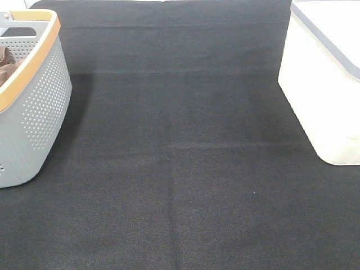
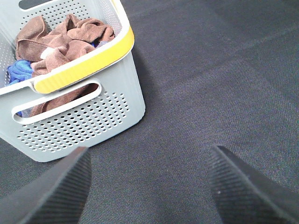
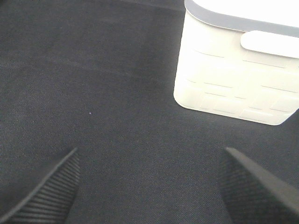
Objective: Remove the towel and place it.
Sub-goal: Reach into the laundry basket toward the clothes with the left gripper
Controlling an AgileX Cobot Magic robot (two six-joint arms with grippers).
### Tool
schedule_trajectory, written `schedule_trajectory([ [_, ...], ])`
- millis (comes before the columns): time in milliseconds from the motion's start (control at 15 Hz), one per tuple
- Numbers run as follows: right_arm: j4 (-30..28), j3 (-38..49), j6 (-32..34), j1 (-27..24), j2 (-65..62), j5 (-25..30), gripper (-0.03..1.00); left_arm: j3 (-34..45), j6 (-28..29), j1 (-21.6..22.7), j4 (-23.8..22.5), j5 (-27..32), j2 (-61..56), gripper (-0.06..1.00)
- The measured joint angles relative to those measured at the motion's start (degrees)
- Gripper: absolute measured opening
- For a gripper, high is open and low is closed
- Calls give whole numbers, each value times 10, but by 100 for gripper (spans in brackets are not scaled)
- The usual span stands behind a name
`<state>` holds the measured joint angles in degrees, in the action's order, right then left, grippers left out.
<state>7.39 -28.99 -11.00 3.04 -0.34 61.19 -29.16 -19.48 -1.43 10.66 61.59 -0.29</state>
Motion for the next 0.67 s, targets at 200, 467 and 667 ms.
schedule_trajectory([
  [200, 0, 0, 0, 0, 0, 0, 77, 0, 0, 0, 0, 0, 0, 68],
  [467, 0, 0, 0, 0, 0, 0, 77, 0, 0, 0, 0, 0, 0, 68],
  [667, 0, 0, 0, 0, 0, 0, 77, 0, 0, 0, 0, 0, 0, 68],
])
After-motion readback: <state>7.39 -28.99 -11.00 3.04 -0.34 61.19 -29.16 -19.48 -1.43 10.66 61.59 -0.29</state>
